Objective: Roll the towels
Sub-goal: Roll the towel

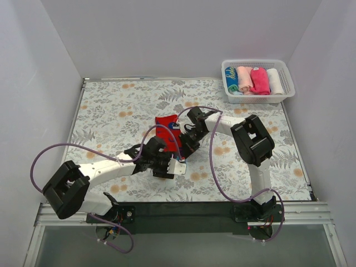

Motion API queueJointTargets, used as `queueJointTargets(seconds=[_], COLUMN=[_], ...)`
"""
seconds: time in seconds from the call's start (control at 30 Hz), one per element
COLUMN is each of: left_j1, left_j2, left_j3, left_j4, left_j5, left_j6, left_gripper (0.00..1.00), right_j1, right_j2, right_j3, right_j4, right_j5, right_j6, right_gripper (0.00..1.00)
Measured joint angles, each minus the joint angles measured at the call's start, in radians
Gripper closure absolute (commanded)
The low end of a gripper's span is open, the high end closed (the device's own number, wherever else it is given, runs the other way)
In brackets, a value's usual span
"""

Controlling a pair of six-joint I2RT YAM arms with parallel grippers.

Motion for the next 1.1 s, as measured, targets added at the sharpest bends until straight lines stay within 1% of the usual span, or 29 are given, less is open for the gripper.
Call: queueJointTargets(seconds=[0.17,0.3,0.4,0.43,0.5,0.57,0.67,0.73,0.77,0.8,0.83,0.87,0.9,0.97,1.07,1.1], left_j1=[-0.026,-0.031,-0.031,-0.031,-0.031,-0.029,-0.019,-0.014,-0.013,-0.011,-0.008,-0.005,0.000,0.016,0.046,0.056], left_j2=[0.052,0.085,0.109,0.114,0.126,0.135,0.154,0.177,0.188,0.198,0.211,0.225,0.240,0.268,0.323,0.343], left_j3=[-0.035,-0.035,-0.028,-0.026,-0.021,-0.007,0.037,0.076,0.094,0.109,0.129,0.147,0.164,0.196,0.249,0.268], left_j4=[0.053,0.101,0.137,0.142,0.140,0.122,0.056,-0.002,-0.032,-0.057,-0.083,-0.116,-0.151,-0.217,-0.320,-0.352], left_j5=[-0.018,-0.040,-0.052,-0.053,-0.050,-0.043,-0.005,0.032,0.052,0.074,0.103,0.133,0.165,0.229,0.323,0.352], left_j6=[0.001,-0.005,-0.019,-0.024,-0.037,-0.042,-0.041,-0.040,-0.039,-0.037,-0.035,-0.034,-0.032,-0.030,-0.024,-0.021], left_gripper=[0.49,0.53,0.62,0.70,0.78,0.90,0.99,1.00,1.00,1.00,1.00,1.00,1.00,1.00,1.00,1.00], right_j1=[-0.002,-0.002,-0.002,-0.002,-0.002,-0.003,-0.005,-0.011,-0.013,-0.014,-0.019,-0.026,-0.040,-0.090,-0.201,-0.248], right_j2=[0.004,0.004,0.004,0.004,0.004,0.003,-0.002,-0.014,-0.026,-0.042,-0.063,-0.093,-0.127,-0.200,-0.321,-0.366], right_j3=[0.001,0.001,0.001,0.000,-0.002,-0.010,-0.020,-0.033,-0.042,-0.056,-0.075,-0.095,-0.114,-0.135,-0.136,-0.135], right_j4=[0.000,0.000,0.000,0.000,0.002,0.006,0.008,0.007,0.005,0.005,0.003,0.001,-0.002,-0.009,0.005,0.011], right_j5=[-0.007,-0.008,-0.008,-0.008,-0.011,-0.018,-0.026,-0.019,-0.012,-0.003,0.009,0.037,0.064,0.111,0.179,0.200], right_j6=[0.002,0.002,0.001,0.000,-0.001,-0.002,-0.003,-0.006,-0.008,-0.010,-0.014,-0.023,-0.032,-0.051,-0.063,-0.066], right_gripper=[0.99,0.99,0.99,0.99,0.99,0.99,0.99,0.99,0.94,0.78,0.68,0.59,0.53,0.53,0.44,0.39])
